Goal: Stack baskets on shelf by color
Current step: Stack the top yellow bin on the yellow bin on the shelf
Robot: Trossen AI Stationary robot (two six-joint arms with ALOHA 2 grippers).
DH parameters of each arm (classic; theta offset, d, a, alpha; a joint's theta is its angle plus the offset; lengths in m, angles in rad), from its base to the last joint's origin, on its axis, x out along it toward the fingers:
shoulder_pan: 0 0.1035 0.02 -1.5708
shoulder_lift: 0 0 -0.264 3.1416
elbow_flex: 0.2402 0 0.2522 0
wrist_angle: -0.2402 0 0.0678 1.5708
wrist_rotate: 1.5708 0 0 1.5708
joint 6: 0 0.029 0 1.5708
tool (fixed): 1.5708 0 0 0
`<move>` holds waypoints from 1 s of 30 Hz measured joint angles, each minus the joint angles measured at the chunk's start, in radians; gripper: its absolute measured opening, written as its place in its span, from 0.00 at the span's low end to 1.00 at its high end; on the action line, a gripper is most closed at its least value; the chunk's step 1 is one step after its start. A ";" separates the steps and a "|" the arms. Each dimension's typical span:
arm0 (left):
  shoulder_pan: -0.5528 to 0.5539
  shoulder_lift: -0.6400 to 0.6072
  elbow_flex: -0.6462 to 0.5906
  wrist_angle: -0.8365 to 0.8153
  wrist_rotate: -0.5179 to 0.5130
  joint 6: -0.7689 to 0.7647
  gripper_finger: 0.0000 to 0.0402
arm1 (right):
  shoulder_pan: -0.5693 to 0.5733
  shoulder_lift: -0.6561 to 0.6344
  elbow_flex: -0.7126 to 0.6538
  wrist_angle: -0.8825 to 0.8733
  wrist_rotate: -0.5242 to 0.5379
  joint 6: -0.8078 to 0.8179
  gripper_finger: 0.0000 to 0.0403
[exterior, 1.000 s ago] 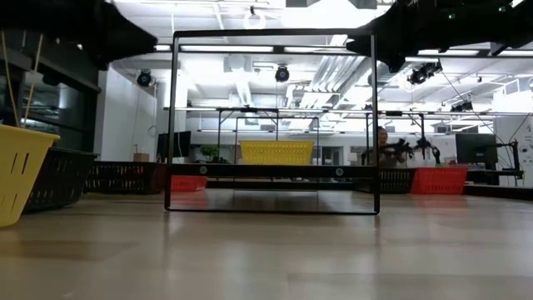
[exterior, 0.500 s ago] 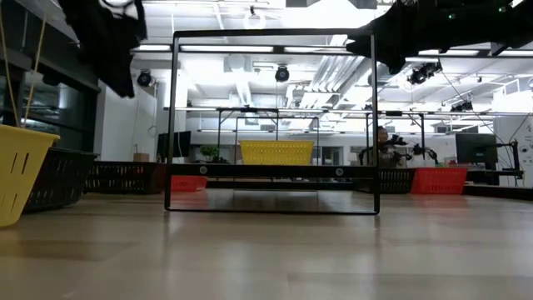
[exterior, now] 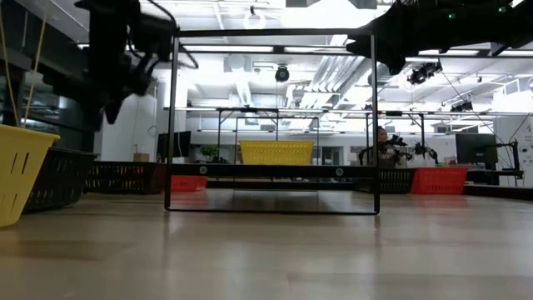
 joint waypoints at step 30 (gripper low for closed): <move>0.318 0.271 -0.003 0.077 0.126 0.186 0.54 | 0.000 0.000 0.000 -0.031 0.000 0.000 0.38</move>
